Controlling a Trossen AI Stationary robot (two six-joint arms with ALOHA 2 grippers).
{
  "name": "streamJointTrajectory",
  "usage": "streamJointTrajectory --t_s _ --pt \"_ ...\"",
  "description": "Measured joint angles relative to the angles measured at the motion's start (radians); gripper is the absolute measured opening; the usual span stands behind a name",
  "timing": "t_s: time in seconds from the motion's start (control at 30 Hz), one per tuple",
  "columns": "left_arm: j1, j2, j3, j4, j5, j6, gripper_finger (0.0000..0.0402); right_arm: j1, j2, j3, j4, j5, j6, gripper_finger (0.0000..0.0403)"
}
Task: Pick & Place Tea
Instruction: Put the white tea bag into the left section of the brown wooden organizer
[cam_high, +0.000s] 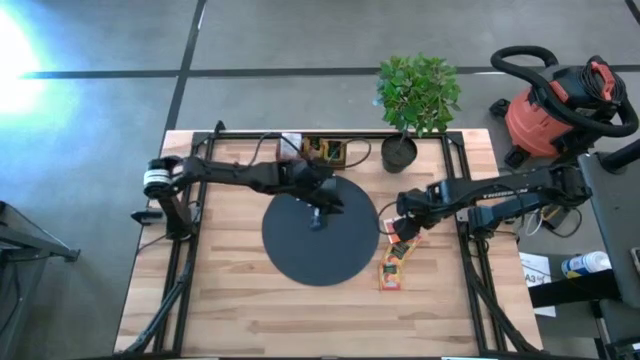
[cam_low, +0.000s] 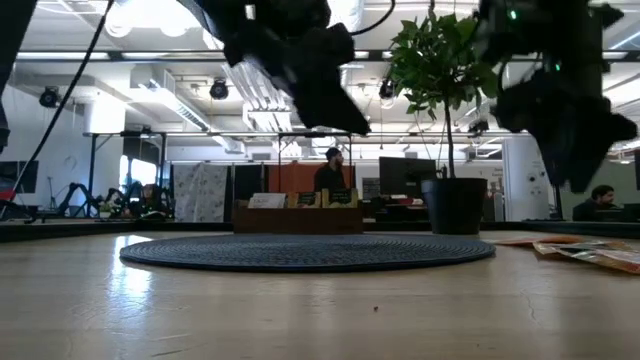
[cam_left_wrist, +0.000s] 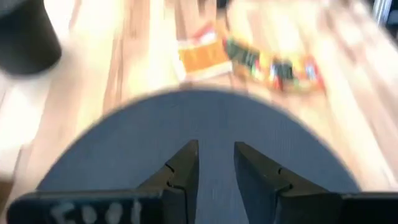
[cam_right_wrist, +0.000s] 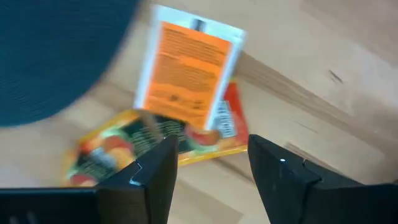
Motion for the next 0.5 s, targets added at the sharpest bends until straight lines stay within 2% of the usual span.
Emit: streamJointTrajectory --t_s 0.13,0.3,0.5 --pt "-0.013 0.073 0.013 0.188 0.023 -0.108 0.0096 0.000 -0.001 -0.107 0.126 0.046 0.052 0.0192" --pt "-0.040 0.174 0.083 0.257 0.071 -0.209 0.0096 -0.022 0.000 -0.224 0.403 0.083 0.053 0.0192" --pt "-0.122 0.284 0.162 0.252 0.077 -0.254 0.0096 -0.015 -0.008 -0.270 0.402 0.165 0.118 0.0192"
